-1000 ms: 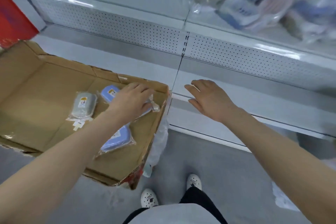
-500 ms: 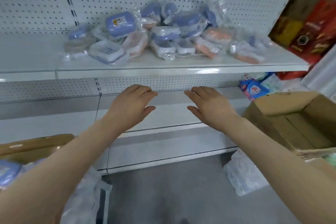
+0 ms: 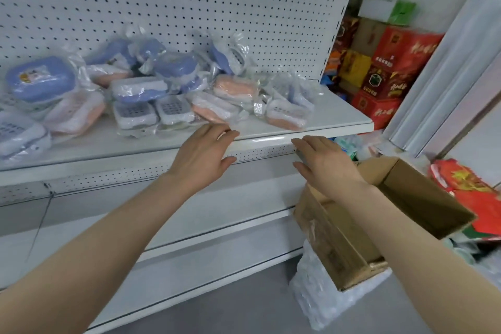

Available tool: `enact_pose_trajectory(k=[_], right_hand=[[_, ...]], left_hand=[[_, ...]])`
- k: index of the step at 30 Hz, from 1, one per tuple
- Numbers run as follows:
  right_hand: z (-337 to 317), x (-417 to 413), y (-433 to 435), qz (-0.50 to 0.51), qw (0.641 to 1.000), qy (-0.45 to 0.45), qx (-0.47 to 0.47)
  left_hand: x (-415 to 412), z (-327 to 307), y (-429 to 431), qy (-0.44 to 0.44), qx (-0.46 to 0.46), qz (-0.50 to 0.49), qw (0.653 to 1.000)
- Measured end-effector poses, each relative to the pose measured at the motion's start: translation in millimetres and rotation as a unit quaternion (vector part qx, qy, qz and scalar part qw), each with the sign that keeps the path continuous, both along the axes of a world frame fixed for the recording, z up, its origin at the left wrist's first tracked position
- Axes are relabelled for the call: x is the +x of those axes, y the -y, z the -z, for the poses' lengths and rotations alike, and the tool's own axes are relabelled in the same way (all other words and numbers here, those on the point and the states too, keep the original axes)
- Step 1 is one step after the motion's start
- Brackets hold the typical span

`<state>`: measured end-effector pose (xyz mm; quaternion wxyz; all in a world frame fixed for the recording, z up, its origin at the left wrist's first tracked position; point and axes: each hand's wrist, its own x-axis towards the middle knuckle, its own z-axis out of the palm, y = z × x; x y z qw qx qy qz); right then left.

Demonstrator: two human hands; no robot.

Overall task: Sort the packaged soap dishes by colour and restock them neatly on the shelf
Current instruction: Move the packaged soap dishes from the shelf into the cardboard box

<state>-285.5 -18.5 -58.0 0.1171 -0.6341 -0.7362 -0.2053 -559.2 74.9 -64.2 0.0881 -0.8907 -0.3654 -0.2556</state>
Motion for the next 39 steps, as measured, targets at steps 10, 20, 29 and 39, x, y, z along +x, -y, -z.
enact_pose_trajectory(k=[10, 20, 29, 39], right_hand=[[-6.5, 51.1, -129.0, 0.061, 0.998, -0.001, -0.025], [10.9, 65.4, -218.9, 0.143, 0.975, -0.044, -0.162], [-29.7, 76.4, -244.1, 0.124, 0.942, -0.274, -0.148], [-11.6, 86.6, -252.9, 0.213, 0.974, 0.038, -0.064]], left_hand=[[57.3, -31.7, -143.4, -0.025, 0.017, -0.007, 1.0], [87.0, -40.9, -252.2, -0.163, -0.062, -0.033, 0.984], [104.2, -48.2, -268.3, -0.22, -0.053, -0.05, 0.973], [115.4, -36.1, -259.2, -0.12, -0.099, -0.045, 0.987]])
